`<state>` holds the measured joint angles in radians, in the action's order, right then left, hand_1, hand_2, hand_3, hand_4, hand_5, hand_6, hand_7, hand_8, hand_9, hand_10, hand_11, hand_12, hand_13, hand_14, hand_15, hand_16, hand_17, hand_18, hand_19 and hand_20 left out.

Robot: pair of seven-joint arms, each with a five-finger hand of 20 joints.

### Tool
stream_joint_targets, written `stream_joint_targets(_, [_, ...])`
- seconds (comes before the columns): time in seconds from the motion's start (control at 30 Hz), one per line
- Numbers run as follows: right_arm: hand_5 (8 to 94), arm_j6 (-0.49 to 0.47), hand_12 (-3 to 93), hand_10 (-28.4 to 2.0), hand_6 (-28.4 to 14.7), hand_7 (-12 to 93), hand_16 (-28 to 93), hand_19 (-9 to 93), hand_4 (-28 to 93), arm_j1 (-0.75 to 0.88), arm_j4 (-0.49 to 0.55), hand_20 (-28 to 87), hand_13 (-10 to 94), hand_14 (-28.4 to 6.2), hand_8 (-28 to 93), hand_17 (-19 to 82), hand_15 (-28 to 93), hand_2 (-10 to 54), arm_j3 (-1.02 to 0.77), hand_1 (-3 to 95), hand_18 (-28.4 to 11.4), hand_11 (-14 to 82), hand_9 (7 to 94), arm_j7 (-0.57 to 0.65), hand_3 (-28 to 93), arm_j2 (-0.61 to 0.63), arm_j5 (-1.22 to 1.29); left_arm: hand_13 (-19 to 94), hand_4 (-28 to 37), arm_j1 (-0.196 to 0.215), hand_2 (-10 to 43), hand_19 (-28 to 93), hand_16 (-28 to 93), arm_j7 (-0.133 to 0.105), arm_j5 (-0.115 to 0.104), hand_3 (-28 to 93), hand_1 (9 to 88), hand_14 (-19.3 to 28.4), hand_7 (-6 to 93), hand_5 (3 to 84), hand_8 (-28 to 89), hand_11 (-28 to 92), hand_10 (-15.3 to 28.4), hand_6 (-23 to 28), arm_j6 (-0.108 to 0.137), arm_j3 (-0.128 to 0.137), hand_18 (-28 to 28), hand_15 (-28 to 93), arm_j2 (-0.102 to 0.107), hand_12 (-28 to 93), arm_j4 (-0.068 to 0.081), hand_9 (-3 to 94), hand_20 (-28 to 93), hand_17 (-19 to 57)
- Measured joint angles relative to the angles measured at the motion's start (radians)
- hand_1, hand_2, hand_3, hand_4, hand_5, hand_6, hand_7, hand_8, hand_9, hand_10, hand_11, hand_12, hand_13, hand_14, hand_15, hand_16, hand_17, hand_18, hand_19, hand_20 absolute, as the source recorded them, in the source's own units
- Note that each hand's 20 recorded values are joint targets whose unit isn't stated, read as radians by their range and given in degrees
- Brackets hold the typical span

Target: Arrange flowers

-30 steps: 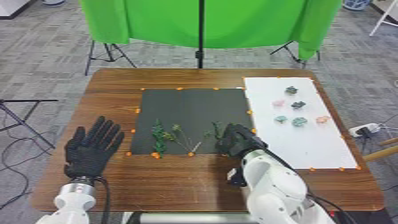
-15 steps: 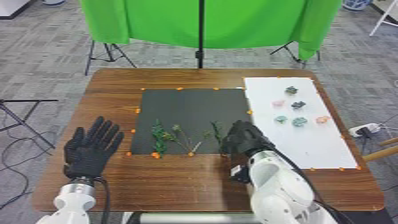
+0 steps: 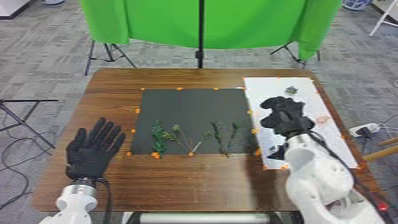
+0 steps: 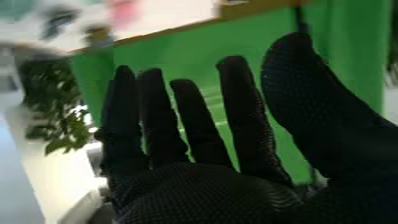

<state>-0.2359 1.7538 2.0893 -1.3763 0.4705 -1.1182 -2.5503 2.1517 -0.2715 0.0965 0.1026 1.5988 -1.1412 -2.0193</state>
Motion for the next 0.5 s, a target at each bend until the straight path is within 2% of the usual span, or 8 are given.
stream_joint_targets(0.2, [49.5,0.073,12.7,-13.6,0.6,17,12,77,-28,-0.064,-0.188,37,34,-15.5,-15,19,44,-9.5,-0.027,45.3,-23.1,13.8,42.4,-0.042,90,0.095,-0.006,29,-28.3,-0.003,14.1,40,-7,0.002,0.029,77,28.3,17.3,9.2,46.7,-8,18,15.5,10.1,-0.028,-0.001,16.1,38,0.0,10,0.006,39.3,14,-7.1])
stream_joint_targets(0.5, [58.1,0.094,14.2,-11.8,1.9,18,15,82,-28,-0.161,-0.342,39,43,-12.9,-16,24,55,-9.5,0.064,48.9,-22.2,17.4,57.1,-0.106,83,0.147,-0.056,29,-28.3,-0.015,14.0,40,-7,-0.007,0.028,77,28.3,17.3,9.2,46.7,-8,18,15.7,10.2,-0.033,-0.015,16.1,38,0.014,10,0.01,39.0,14,-7.2])
